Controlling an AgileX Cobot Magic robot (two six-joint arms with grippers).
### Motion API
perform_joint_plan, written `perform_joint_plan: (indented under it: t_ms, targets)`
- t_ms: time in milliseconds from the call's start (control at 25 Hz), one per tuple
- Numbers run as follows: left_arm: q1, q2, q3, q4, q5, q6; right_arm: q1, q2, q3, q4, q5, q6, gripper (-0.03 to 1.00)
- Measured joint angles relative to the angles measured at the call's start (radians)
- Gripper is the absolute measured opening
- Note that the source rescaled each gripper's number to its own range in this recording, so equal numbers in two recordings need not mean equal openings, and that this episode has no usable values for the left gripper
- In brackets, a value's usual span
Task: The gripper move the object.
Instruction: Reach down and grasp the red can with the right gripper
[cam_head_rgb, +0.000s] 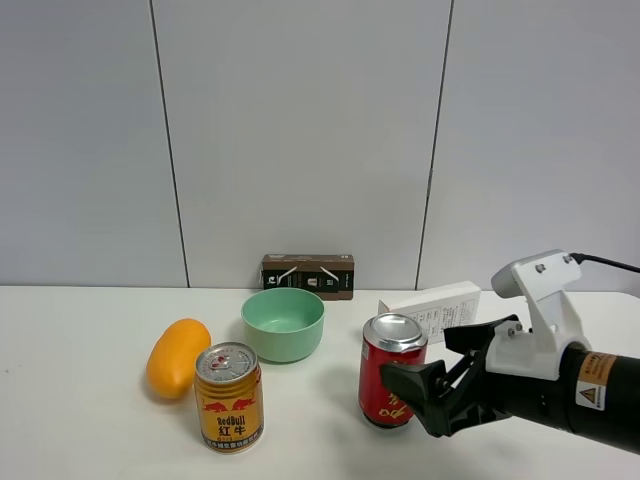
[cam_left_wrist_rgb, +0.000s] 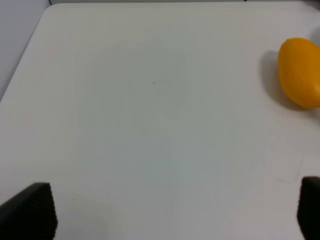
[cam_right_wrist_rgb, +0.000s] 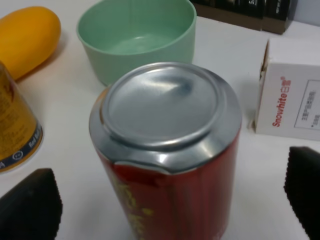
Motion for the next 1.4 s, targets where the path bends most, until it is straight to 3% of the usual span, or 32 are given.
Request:
perform_joint_plan:
  t_ms: [1400]
  targets:
    - [0.000, 0.000, 0.000, 0.000, -0.001, 0.000, -0.007, 0.055, -0.138, -0.122, 0.106, -0.001, 0.73]
